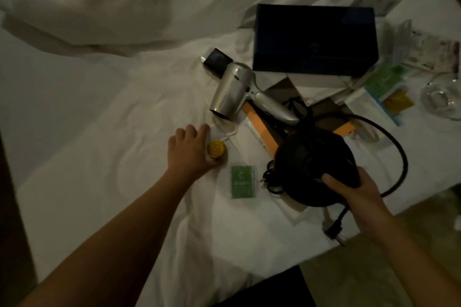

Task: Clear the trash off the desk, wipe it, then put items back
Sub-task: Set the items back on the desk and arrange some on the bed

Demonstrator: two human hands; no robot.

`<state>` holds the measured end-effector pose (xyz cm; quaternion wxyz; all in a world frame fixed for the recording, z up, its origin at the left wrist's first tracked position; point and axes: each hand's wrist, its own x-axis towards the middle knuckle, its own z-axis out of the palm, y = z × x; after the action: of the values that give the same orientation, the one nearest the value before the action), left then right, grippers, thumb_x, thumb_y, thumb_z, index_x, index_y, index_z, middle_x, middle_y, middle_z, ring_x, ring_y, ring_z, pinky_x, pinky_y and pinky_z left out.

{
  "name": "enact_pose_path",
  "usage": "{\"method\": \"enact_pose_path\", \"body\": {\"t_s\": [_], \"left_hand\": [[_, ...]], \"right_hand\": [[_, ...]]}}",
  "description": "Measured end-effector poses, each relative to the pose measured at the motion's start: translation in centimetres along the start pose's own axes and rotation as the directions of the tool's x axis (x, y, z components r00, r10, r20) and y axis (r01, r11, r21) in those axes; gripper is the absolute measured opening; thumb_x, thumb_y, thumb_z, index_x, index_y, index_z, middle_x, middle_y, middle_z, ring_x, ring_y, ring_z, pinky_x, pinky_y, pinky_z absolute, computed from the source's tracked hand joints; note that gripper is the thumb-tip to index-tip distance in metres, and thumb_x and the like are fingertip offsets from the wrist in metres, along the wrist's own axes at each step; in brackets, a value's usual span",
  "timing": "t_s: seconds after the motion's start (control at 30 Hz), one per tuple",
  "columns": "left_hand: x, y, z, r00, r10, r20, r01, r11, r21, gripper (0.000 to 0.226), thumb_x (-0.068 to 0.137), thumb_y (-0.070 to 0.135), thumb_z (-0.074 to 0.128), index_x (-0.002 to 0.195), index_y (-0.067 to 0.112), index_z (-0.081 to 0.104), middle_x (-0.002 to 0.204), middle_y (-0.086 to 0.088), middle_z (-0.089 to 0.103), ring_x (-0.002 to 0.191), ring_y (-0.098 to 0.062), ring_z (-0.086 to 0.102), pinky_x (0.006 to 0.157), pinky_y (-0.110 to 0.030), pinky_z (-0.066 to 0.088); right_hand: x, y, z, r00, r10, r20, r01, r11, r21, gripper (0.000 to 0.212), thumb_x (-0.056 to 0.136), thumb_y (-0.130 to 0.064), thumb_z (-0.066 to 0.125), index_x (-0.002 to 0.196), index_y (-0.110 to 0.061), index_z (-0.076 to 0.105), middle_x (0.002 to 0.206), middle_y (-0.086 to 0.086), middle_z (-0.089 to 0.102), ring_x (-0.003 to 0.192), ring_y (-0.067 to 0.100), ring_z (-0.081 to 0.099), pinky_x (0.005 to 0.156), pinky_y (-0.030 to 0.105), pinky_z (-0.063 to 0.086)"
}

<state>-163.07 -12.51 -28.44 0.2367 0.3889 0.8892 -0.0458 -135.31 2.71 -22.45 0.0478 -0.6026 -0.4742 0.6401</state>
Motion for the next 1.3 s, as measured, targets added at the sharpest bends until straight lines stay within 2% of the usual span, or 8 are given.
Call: {"method": "enact_pose_path", "body": {"t_s": [0.17, 0.3, 0.53, 0.73, 0.87, 0.97, 1.13, 1.3], "left_hand": [[-1.6, 1.3, 0.6, 0.981, -0.155, 0.116, 0.183, 0.938, -0.294, 0.079, 0.064, 0.063, 0.074, 0.117, 0.018, 0.035, 0.109, -0.003, 0.044, 0.099, -0.026, 0.055, 0.072, -0.037, 0.045], [-2.9, 2.7, 1.3, 0.968, -0.215, 0.130, 0.250, 0.873, -0.418, 0.097, 0.062, 0.059, 0.078, 0.133, 0.017, 0.028, 0.126, -0.005, 0.039, 0.113, -0.024, 0.050, 0.088, -0.043, 0.049], [-0.7, 5.8, 0.5, 0.839, -0.507, 0.199, 0.518, 0.629, -0.580, 0.091, 0.063, 0.061, 0.077, 0.128, 0.013, 0.035, 0.127, -0.011, 0.043, 0.115, -0.031, 0.050, 0.093, -0.043, 0.043], [-0.9, 5.8, 0.4, 0.882, -0.447, 0.149, 0.409, 0.570, -0.713, 0.049, 0.073, 0.030, 0.076, 0.109, 0.008, 0.050, 0.101, -0.007, 0.057, 0.086, -0.018, 0.053, 0.063, -0.027, 0.042], [-4.2, 5.5, -0.4, 0.891, -0.407, 0.201, 0.384, 0.439, -0.812, 0.031, 0.072, 0.031, 0.076, 0.093, 0.017, 0.058, 0.091, -0.004, 0.063, 0.086, -0.024, 0.062, 0.078, -0.043, 0.055], [-7.4, 7.1, 1.2, 0.903, -0.338, 0.266, 0.390, 0.383, -0.837, 0.024, 0.077, 0.027, 0.077, 0.092, 0.013, 0.065, 0.088, -0.007, 0.070, 0.080, -0.023, 0.066, 0.075, -0.040, 0.057], [-8.2, 11.2, 5.4, 0.879, -0.459, 0.131, 0.414, 0.596, -0.688, 0.049, 0.073, 0.033, 0.080, 0.097, 0.004, 0.048, 0.098, -0.014, 0.049, 0.091, -0.026, 0.046, 0.077, -0.036, 0.041], [-7.8, 12.6, 5.6, 0.813, -0.576, 0.085, 0.490, 0.599, -0.634, 0.081, 0.070, 0.037, 0.081, 0.132, 0.005, 0.038, 0.125, -0.016, 0.038, 0.118, -0.032, 0.035, 0.098, -0.039, 0.031]], "right_hand": [[1.1, 1.2, -1.1, 0.999, 0.020, 0.028, -0.023, 0.994, 0.109, 0.095, 0.050, -0.032, 0.087, 0.135, -0.019, 0.047, 0.123, 0.000, 0.058, 0.117, 0.025, 0.055, 0.099, 0.040, 0.045], [1.0, 1.5, -3.2, 0.998, -0.011, 0.056, 0.001, 0.985, 0.173, 0.115, 0.019, -0.056, 0.093, 0.124, -0.029, 0.056, 0.118, -0.005, 0.066, 0.109, 0.015, 0.061, 0.092, 0.030, 0.051], [1.4, 1.9, -6.4, 0.999, -0.028, -0.043, 0.036, 0.984, 0.176, 0.098, 0.013, -0.063, 0.089, 0.104, -0.036, 0.064, 0.105, -0.013, 0.069, 0.104, 0.012, 0.062, 0.096, 0.029, 0.048], [2.3, 1.8, -5.4, 0.999, -0.035, 0.024, 0.029, 0.975, 0.218, 0.110, 0.012, -0.061, 0.090, 0.114, -0.035, 0.057, 0.109, -0.010, 0.066, 0.102, 0.009, 0.062, 0.095, 0.028, 0.043], [2.6, 1.9, -5.5, 0.999, -0.021, 0.044, 0.010, 0.971, 0.240, 0.106, 0.010, -0.059, 0.090, 0.108, -0.035, 0.060, 0.107, -0.009, 0.067, 0.100, 0.011, 0.064, 0.081, 0.024, 0.054], [2.8, 1.9, -5.9, 0.998, -0.010, 0.063, -0.007, 0.968, 0.251, 0.109, 0.009, -0.058, 0.091, 0.109, -0.034, 0.059, 0.109, -0.007, 0.066, 0.103, 0.013, 0.062, 0.086, 0.028, 0.052], [3.0, 2.4, -5.6, 0.998, -0.002, 0.070, -0.016, 0.967, 0.253, 0.110, 0.010, -0.057, 0.092, 0.112, -0.032, 0.059, 0.112, -0.005, 0.066, 0.106, 0.016, 0.062, 0.093, 0.034, 0.045], [2.7, 2.6, -7.1, 0.996, -0.007, 0.090, -0.017, 0.966, 0.257, 0.091, 0.028, -0.044, 0.095, 0.112, -0.032, 0.061, 0.109, -0.006, 0.070, 0.104, 0.013, 0.065, 0.094, 0.032, 0.051]]}}
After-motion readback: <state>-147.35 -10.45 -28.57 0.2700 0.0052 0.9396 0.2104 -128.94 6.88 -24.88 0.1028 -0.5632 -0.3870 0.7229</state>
